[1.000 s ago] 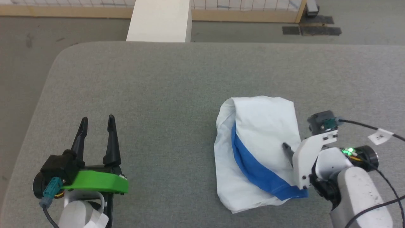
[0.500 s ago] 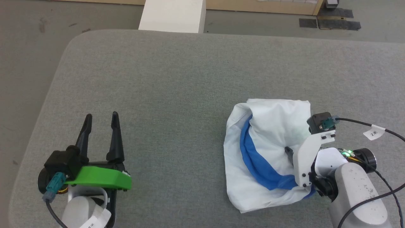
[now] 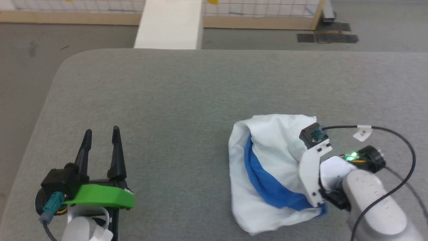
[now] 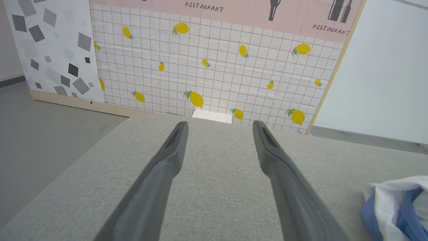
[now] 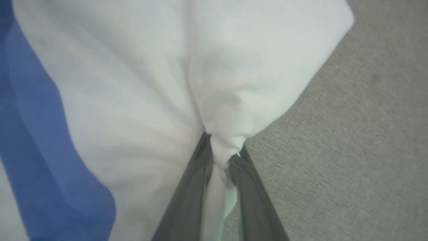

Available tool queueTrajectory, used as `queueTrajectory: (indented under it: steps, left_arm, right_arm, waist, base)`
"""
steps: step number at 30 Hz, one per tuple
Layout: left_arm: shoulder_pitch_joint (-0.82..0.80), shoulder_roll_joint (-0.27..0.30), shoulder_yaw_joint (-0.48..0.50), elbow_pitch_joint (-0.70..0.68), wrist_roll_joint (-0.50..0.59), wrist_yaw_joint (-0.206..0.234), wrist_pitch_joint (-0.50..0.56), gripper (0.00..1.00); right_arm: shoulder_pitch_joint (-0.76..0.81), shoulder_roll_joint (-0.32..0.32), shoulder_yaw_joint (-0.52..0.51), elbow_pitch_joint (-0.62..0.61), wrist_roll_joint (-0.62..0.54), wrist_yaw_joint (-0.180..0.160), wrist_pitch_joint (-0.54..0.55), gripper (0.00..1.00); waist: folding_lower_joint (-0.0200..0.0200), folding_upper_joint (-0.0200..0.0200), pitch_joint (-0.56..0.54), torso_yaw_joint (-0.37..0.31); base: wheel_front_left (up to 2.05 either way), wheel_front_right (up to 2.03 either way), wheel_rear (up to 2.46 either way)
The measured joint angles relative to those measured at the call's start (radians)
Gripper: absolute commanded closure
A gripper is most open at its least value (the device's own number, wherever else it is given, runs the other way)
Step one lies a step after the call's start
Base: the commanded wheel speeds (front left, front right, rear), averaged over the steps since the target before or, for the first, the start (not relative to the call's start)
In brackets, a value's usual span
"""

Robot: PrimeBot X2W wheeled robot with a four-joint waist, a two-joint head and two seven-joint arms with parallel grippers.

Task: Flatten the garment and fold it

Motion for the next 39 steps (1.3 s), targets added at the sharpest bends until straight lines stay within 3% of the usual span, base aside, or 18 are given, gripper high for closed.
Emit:
queueTrajectory:
  steps: [5, 11, 18, 24, 33, 34, 39]
  left_arm:
    - [0.005, -0.001, 0.01, -0.024, 0.0, 0.0, 0.0, 0.0]
    - [-0.034, 0.007, -0.004, -0.065, 0.009, -0.007, 0.0, 0.0]
    - [-0.093, 0.065, -0.021, -0.107, 0.012, -0.007, 0.014, 0.0]
    - [-0.123, 0.108, -0.007, -0.155, 0.009, -0.008, 0.04, 0.0]
    - [-0.131, 0.156, 0.039, -0.209, 0.0, -0.006, 0.063, 0.0]
    - [-0.131, 0.159, 0.044, -0.211, -0.001, -0.003, 0.063, 0.0]
    - [-0.13, 0.162, 0.053, -0.211, -0.007, 0.003, 0.064, 0.0]
  right_arm:
    - [-0.054, -0.154, 0.092, -0.043, 0.08, 0.0, 0.061, 1.0]
    - [-0.132, -0.27, 0.022, -0.031, 0.102, 0.0, 0.057, 1.0]
    - [-0.167, -0.353, -0.136, 0.008, 0.057, 0.0, 0.036, 1.0]
    - [-0.193, -0.416, -0.297, 0.012, -0.013, 0.0, 0.015, 1.0]
    - [-0.261, -0.422, -0.52, 0.021, -0.117, 0.0, 0.004, 1.0]
    - [-0.267, -0.422, -0.541, 0.022, -0.133, 0.0, -0.004, 0.0]
    - [-0.274, -0.437, -0.591, 0.021, -0.201, 0.0, -0.044, 0.0]
  waist:
    - [0.0, 0.0, -0.001, -0.077]
    - [0.0, 0.0, 0.046, -0.182]
    - [0.0, 0.0, 0.162, -0.245]
    - [0.0, 0.0, 0.28, -0.251]
    - [0.0002, 0.0, 0.441, -0.22]
    - [0.0002, 0.0, 0.454, -0.216]
    - [0.0001, 0.0, 0.483, -0.193]
  base:
    - [0.0, 0.0, 0.0]
    - [0.0, 0.0, 0.0]
    - [0.0, 0.0, 0.0]
    - [0.0, 0.0, 0.0]
    - [0.0, 0.0, 0.0]
    - [0.0, 0.0, 0.0]
    - [0.0, 0.0, 0.0]
